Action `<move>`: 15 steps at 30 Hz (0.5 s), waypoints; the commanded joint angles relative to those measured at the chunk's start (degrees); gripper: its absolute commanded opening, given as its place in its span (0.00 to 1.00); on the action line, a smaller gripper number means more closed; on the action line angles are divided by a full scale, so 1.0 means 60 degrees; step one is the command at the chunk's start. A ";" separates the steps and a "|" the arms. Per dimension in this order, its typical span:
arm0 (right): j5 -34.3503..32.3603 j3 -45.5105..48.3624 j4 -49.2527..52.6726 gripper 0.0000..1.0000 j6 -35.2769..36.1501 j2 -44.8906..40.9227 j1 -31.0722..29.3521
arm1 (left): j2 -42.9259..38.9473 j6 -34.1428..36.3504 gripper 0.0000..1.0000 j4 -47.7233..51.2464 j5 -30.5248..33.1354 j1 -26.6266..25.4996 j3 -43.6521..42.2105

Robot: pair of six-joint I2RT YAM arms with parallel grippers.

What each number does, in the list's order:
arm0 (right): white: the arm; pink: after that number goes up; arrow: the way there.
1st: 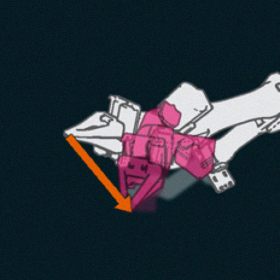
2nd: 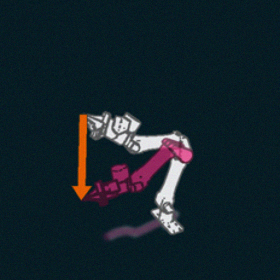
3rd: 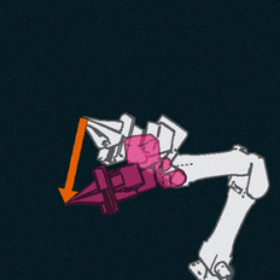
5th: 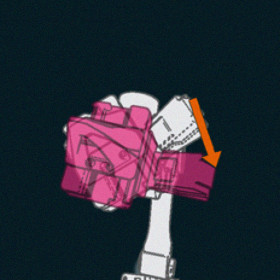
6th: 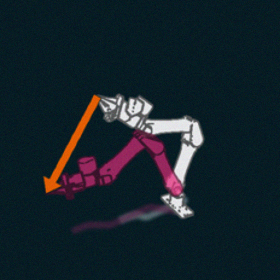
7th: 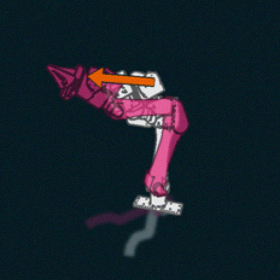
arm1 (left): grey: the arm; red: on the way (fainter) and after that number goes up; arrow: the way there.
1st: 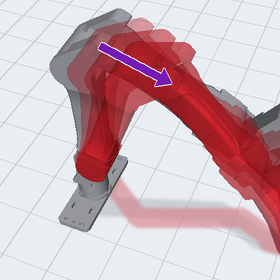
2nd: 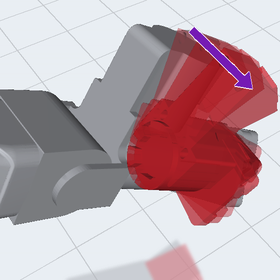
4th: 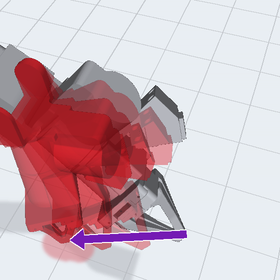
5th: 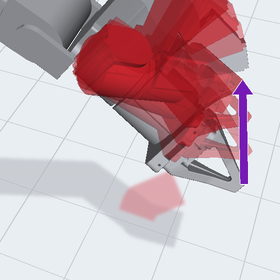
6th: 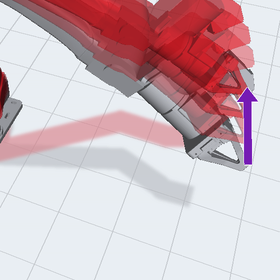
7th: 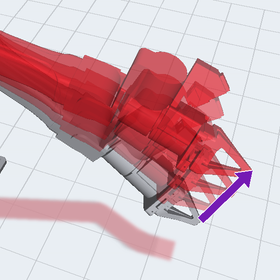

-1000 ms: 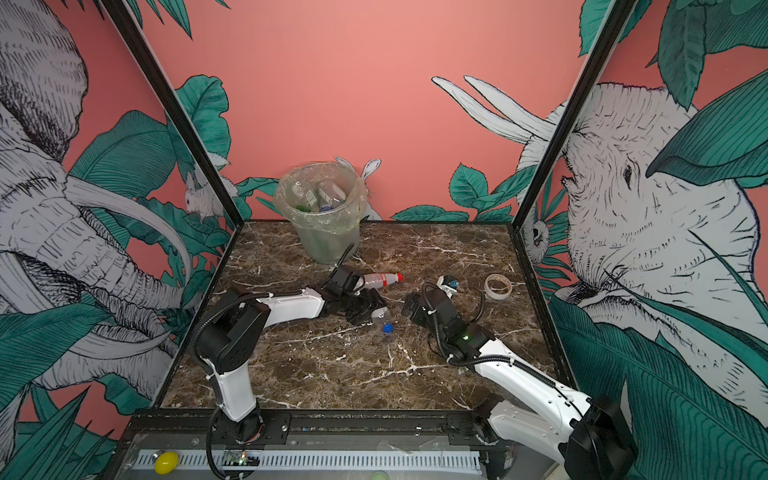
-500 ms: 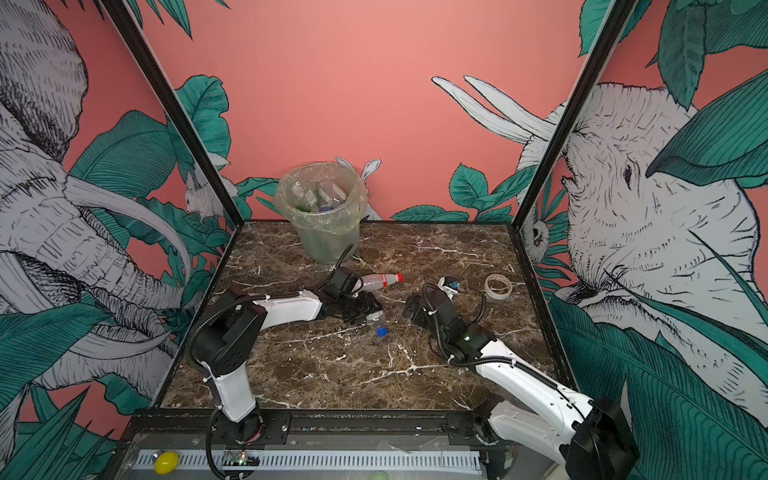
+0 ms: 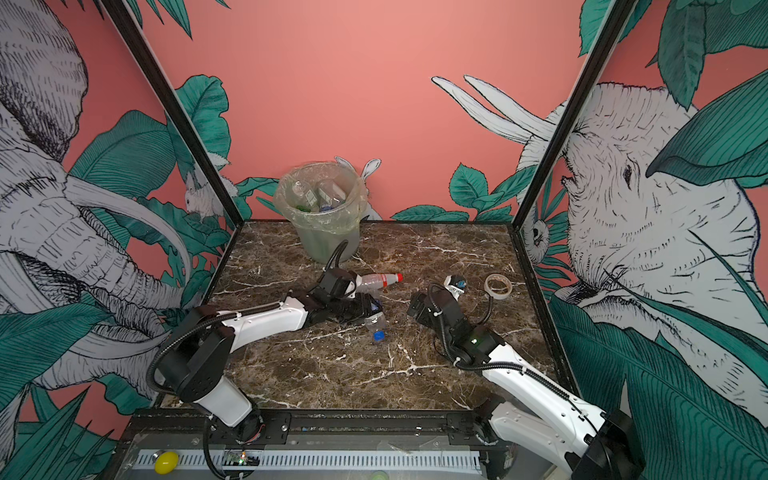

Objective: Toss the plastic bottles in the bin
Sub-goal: 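Lower the left gripper onto the blue-labeled Pepsi bottle and close on it, then lift the Pepsi bottle with the left gripper and carry it over the wastebasket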

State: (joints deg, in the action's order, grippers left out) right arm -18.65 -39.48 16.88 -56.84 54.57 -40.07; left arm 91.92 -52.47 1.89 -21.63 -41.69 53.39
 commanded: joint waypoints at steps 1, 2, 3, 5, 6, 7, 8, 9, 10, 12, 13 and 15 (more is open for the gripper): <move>-0.0293 -0.0302 0.0086 0.99 -0.0147 -0.0113 0.0043 | -0.0634 0.0521 0.61 0.0344 -0.0074 -0.0009 -0.0034; -0.0328 -0.0319 0.0075 0.99 -0.0165 -0.0150 0.0051 | -0.0761 0.0618 0.61 0.0480 -0.0123 -0.0009 0.0053; -0.0333 -0.0319 0.0035 0.99 -0.0166 -0.0183 0.0051 | -0.0912 0.0753 0.61 0.0679 -0.0105 -0.0009 0.0167; -0.0333 -0.0344 -0.0021 0.99 -0.0179 -0.0203 0.0045 | -0.1195 0.0974 0.61 0.0958 -0.0072 -0.0009 0.0320; -0.0322 -0.0373 -0.0026 0.99 -0.0182 -0.0199 0.0043 | -0.1352 0.1069 0.61 0.1089 -0.0002 -0.0009 0.0385; -0.0298 -0.0390 -0.0025 0.99 -0.0200 -0.0186 0.0053 | -0.1488 0.1166 0.61 0.1235 0.0123 -0.0009 0.0447; -0.0234 -0.0413 -0.0044 0.99 -0.0180 -0.0161 0.0046 | -0.1657 0.1273 0.61 0.1395 0.0301 -0.0009 0.0495; -0.0170 -0.0385 -0.0128 0.99 -0.0169 -0.0146 0.0052 | -0.1821 0.1347 0.61 0.1530 0.0434 0.0003 0.0542; -0.0110 -0.0361 -0.0224 0.99 -0.0178 -0.0144 0.0044 | -0.1944 0.1408 0.61 0.1603 0.0542 0.0005 0.0571; 0.0023 -0.0230 -0.0487 0.99 -0.0188 -0.0139 0.0044 | -0.2222 0.1466 0.62 0.1807 0.0712 0.0061 0.0624; 0.0054 -0.0187 -0.0574 0.99 -0.0194 -0.0144 0.0056 | -0.2318 0.1456 0.62 0.1850 0.0719 0.0126 0.0624; 0.0077 -0.0107 -0.0631 0.99 -0.0255 -0.0131 0.0056 | -0.2495 0.1435 0.62 0.1925 0.0611 0.0196 0.0625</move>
State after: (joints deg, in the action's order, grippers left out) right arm -18.41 -40.18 15.79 -57.36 54.33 -40.05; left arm 79.18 -45.12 10.61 -19.14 -41.08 55.75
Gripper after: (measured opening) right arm 0.990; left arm 0.617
